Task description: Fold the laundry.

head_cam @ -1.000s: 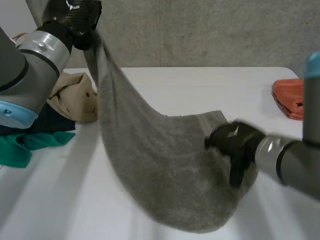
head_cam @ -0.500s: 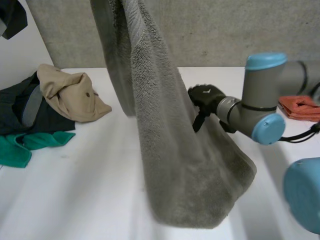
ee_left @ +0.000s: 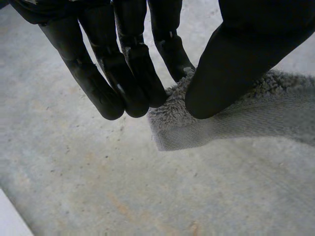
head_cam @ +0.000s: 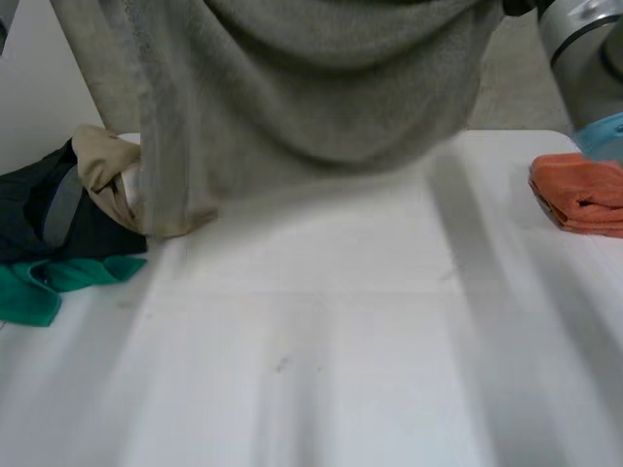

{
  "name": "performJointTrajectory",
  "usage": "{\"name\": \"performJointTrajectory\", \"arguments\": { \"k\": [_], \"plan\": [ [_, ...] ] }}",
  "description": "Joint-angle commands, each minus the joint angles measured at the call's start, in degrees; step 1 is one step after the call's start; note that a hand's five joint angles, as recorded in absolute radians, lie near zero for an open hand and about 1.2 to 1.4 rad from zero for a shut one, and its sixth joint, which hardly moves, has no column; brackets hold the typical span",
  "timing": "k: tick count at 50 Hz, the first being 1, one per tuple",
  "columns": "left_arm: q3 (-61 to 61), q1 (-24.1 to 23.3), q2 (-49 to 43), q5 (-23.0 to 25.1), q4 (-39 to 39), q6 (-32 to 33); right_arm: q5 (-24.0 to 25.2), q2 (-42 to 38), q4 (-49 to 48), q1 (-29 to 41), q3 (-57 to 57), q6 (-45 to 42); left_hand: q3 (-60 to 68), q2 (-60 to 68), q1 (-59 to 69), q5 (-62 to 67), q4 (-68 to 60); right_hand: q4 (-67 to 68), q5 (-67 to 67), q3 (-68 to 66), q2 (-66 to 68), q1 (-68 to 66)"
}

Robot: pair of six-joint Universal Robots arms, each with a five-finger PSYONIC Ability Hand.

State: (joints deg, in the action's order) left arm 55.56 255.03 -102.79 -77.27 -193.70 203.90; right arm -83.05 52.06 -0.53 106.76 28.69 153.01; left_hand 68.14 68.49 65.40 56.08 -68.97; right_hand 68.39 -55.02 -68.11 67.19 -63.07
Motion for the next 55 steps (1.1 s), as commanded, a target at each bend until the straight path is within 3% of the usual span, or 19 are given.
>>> {"name": "performJointTrajectory", "arguments": {
  "k": [1, 10, 17, 18, 19, 20, 21, 22, 23, 25, 30, 32, 39, 47, 55],
  "plan": [
    [3.12, 0.12, -3.99, -0.78, 3.33, 1.32, 1.92, 8.58, 0.27, -3.22, 20.74, 0.36, 11.86, 11.51, 14.6, 13.92, -11.03, 11.61, -14.98, -11.89, 12.81, -16.93],
    [22.82, 0.91, -9.0, 2.38, -0.09, 6.85, 8.78, 6.66, -0.34, -3.67, 46.52, -2.18, 11.86, 11.51, 14.6, 13.92, -11.03, 11.61, -14.98, -11.89, 12.81, -16.93],
    [28.99, 0.74, -18.32, 2.04, -2.03, 16.34, 6.59, 1.82, 0.88, -2.61, 51.81, -8.86, 11.86, 11.51, 14.6, 13.92, -11.03, 11.61, -14.98, -11.89, 12.81, -16.93],
    [28.99, 0.65, -18.67, 1.51, -1.42, 17.39, 5.8, 2.0, 1.41, -2.52, 51.81, -9.39, 11.86, 11.51, 14.6, 13.92, -11.03, 7.76, -11.12, -8.03, 8.96, -13.08],
    [28.99, 0.39, -18.68, 0.38, 0.24, 19.06, 3.97, 2.78, 2.28, -2.35, 51.81, -10.18, 11.86, 11.51, 14.6, 13.92, -11.03, -14.1, 10.73, 13.82, -12.9, 8.78],
    [28.99, 0.12, -18.33, -0.16, 0.95, 19.6, 3.25, 3.31, 2.47, -2.35, 51.9, -10.18, 10.88, 10.53, 13.62, 12.94, -10.05, -18.98, 15.61, 18.7, -17.78, 13.66],
    [28.99, -0.14, -17.89, -0.6, 1.92, 20.04, 2.38, 4.01, 2.47, -2.35, 51.81, -10.01, 3.88, 3.53, 6.62, 5.94, -3.04, -22.03, 18.66, 21.75, -20.83, 16.71],
    [28.9, -0.75, -16.67, -1.21, 3.75, 20.39, 0.8, 5.67, 2.47, -2.17, 51.73, -9.57, -12.85, -13.2, -10.11, -10.79, 13.68, -27.55, 24.18, 27.27, -26.35, 22.23],
    [28.73, -1.19, -15.0, -1.39, 5.51, 20.05, -0.17, 7.52, 2.73, -2.0, 51.9, -8.78, -32.83, -33.18, -30.09, -30.77, 33.67, -32.6, 29.24, 32.32, -31.4, 27.28],
    [28.9, -1.46, -12.37, -1.22, 7.1, 18.04, -1.32, 9.46, 2.99, -1.65, 52.08, -7.64, -46.42, -46.77, -43.68, -44.36, 47.25, -36.5, 33.13, 36.22, -35.3, 31.18],
    [28.55, -1.73, -7.52, -1.74, 9.22, 9.95, -2.2, 12.01, 5.01, -1.64, 52.34, -3.6, -46.32, -46.67, -43.58, -44.26, 47.16, -42.24, 38.87, 41.96, -41.04, 36.92],
    [28.2, -1.73, -5.5, -2.45, 10.53, 2.76, -2.64, 12.46, 6.94, -1.82, 52.08, -0.44, -46.16, -46.5, -43.41, -44.09, 46.99, -43.75, 40.39, 43.47, -42.55, 38.43],
    [25.66, -2.69, -6.45, -4.11, 15.53, -6.93, -3.96, 10.09, 12.39, -3.84, 48.75, 7.39, -44.14, -44.49, -41.4, -42.08, 44.97, -43.25, 39.89, 42.97, -42.05, 37.93],
    [21.0, -1.46, -14.8, -6.75, 18.97, -3.43, -3.0, 4.64, 16.61, -5.42, 45.84, 6.43, -43.13, -43.47, -40.38, -41.06, 43.96, -42.41, 39.04, 42.13, -41.21, 37.09],
    [10.63, 0.12, -26.93, -8.34, 21.69, -0.88, -0.53, 1.82, 14.25, -5.6, 46.8, 5.9, -35.57, -35.92, -32.83, -33.51, 36.4, -42.08, 38.71, 41.8, -40.88, 36.76]
  ]
}}
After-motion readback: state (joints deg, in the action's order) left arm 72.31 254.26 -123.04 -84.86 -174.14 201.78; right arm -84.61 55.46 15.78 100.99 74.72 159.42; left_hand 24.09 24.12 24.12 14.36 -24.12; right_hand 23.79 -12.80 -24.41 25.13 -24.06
